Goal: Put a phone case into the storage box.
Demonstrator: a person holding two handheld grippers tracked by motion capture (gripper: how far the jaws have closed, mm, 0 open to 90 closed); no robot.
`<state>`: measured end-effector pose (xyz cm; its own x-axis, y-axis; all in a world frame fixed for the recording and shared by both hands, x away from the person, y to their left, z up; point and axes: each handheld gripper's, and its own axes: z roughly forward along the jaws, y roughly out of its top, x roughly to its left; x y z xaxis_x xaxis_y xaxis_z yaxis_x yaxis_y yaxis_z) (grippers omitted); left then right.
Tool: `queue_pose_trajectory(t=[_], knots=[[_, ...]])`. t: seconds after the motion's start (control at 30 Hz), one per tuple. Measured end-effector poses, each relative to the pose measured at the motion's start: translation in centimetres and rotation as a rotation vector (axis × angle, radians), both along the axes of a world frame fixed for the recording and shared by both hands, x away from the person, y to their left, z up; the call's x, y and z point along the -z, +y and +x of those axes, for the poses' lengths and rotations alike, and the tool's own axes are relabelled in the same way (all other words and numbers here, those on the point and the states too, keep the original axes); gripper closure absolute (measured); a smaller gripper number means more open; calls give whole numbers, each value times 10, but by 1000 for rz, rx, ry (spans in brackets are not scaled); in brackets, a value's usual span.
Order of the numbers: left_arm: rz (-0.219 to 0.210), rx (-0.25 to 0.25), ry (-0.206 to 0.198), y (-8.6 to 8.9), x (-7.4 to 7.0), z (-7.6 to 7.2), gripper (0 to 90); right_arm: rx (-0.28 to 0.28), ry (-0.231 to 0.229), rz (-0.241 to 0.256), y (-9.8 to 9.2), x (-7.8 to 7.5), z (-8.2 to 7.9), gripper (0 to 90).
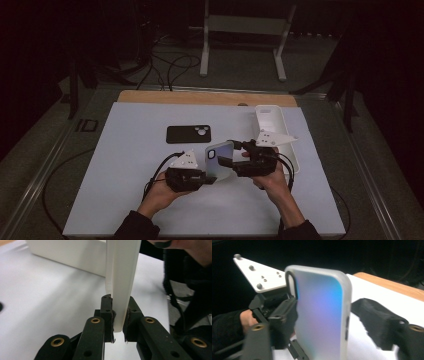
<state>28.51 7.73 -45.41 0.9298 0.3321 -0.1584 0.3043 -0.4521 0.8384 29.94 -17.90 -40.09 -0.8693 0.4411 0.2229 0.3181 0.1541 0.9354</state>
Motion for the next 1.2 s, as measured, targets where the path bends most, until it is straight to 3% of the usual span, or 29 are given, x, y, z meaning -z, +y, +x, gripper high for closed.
queue_pose_trajectory(t=[0.2, 0.43, 0.8, 1.07, 1.2], knots=[[23, -69, -5, 3, 3, 2, 812, 71, 5, -42, -1, 2, -1, 172], [43, -123, -13, 3, 4, 2, 812, 145, 17, -88, 0, 4, -3, 156], [64, -191, -13, 1, 6, 2, 811, 200, 10, -130, 7, 2, -6, 94], [66, -232, -7, -3, 8, 3, 811, 222, -4, -147, 18, 0, -7, 95], [62, -259, -10, -5, 9, 2, 811, 243, -12, -156, 25, -1, -8, 139]])
